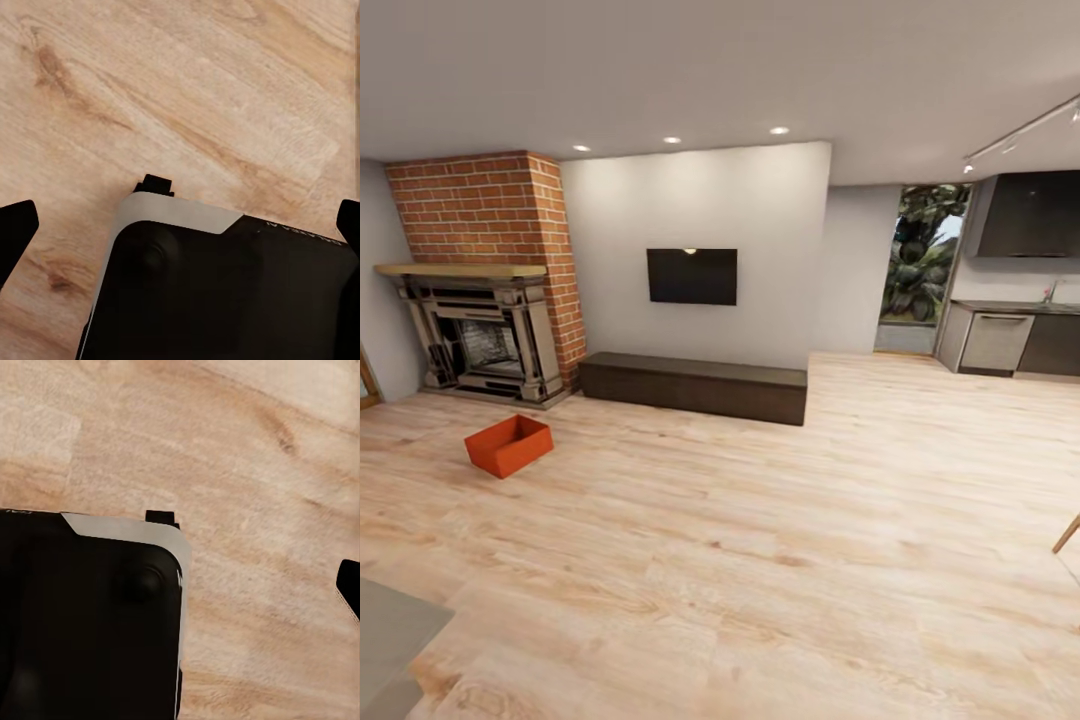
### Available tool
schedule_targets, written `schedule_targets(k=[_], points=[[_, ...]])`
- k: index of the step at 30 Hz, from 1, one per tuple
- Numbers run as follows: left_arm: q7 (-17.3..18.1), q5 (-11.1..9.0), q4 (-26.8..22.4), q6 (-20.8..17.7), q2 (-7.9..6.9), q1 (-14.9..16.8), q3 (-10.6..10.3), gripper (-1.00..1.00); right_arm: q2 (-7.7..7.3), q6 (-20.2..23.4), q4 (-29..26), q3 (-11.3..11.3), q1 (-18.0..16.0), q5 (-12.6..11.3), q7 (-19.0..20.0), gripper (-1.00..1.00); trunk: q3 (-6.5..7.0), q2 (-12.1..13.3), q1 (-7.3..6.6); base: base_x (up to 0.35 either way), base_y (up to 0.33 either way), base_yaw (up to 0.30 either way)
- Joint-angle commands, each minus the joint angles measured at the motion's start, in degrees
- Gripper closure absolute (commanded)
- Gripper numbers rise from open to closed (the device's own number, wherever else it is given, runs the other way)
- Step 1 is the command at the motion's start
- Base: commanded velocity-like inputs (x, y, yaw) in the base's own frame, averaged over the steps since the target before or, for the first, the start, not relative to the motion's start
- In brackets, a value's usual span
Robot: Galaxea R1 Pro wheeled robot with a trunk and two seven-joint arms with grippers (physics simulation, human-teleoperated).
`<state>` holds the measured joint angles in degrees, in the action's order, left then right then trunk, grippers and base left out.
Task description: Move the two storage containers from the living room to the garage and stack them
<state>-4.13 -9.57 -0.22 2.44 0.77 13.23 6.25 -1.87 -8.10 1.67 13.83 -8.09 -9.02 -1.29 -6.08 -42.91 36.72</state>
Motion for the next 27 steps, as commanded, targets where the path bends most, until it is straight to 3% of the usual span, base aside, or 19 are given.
schedule_targets(k=[1,12,27], points=[[-0.09,-0.1,0.04,0.2,0.02,0.05,0.43,-1.0,0.02,-0.34,0.18,0.49,-0.08,-0.56,-0.03,-1.0,-0.09,-0.07,0.05,0.334,0.0,0.0],[-0.09,-0.1,0.04,0.2,0.02,0.05,0.43,-1.0,0.02,-0.34,0.18,0.49,-0.08,-0.56,-0.03,-1.0,-0.09,-0.07,0.05,0.313,0.0,0.0],[-0.09,-0.1,0.04,0.2,0.02,0.05,0.43,-1.0,0.02,-0.34,0.18,0.49,-0.08,-0.56,-0.03,-1.0,-0.09,-0.07,0.05,0.196,0.0,0.0]])
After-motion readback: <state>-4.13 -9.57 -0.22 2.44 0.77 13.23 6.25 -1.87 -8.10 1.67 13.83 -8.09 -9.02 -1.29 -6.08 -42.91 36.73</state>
